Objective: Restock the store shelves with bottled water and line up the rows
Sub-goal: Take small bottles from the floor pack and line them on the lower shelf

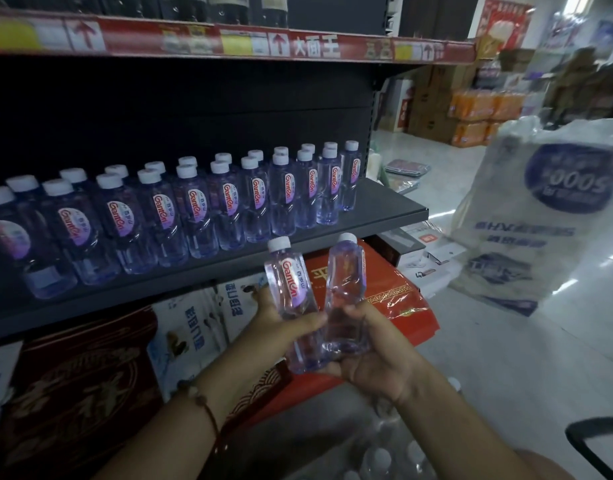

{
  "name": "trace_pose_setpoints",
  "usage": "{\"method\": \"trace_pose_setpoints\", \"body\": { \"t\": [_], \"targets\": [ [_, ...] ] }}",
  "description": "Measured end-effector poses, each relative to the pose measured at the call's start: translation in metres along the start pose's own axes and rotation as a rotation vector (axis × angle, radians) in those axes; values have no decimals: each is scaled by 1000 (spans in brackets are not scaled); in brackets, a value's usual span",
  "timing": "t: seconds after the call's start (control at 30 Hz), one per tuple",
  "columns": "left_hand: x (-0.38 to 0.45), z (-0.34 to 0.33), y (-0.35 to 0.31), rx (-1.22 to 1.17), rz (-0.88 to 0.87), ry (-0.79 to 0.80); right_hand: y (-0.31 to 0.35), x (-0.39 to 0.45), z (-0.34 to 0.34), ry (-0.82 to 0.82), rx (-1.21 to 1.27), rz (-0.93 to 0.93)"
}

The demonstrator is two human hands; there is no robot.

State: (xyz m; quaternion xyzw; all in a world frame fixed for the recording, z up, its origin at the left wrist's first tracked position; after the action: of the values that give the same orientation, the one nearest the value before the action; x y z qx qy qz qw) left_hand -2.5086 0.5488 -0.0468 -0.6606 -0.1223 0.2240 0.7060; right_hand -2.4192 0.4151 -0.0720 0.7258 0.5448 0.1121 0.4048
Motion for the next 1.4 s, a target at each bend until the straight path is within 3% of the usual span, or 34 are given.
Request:
{"method": "trace_pose_setpoints", "body": {
  "t": [0.07, 0.2, 0.4, 0.73, 1.07, 1.4],
  "targets": [
    [1, 2, 8, 37, -3, -2, 0, -3, -2, 7, -42, 6],
    [5, 9, 4, 193, -68, -37, 15, -5, -2, -229, -290, 105],
    [23, 17, -11, 249, -157, -117, 51, 15, 13, -360, -514, 299],
    [69, 5, -6, 283, -232, -130, 172, 88, 68, -689, -821, 479],
    [92, 8, 0, 344, -237, -168, 224, 199, 104, -842, -1110, 497],
    [101, 17, 9, 395, -170, -208, 228, 240, 109, -850, -1169, 591]
  ]
}}
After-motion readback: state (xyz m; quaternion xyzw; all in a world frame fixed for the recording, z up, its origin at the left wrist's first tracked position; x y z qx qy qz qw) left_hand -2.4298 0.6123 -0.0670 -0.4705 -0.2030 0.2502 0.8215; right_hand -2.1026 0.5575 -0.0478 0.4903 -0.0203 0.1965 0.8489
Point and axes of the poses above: each hand's wrist, its own x-axis towards the middle knuckle, its own z-axis out of the back of the hand, y = z × x, the point moved 3 cm from there along x, towards the middle knuckle
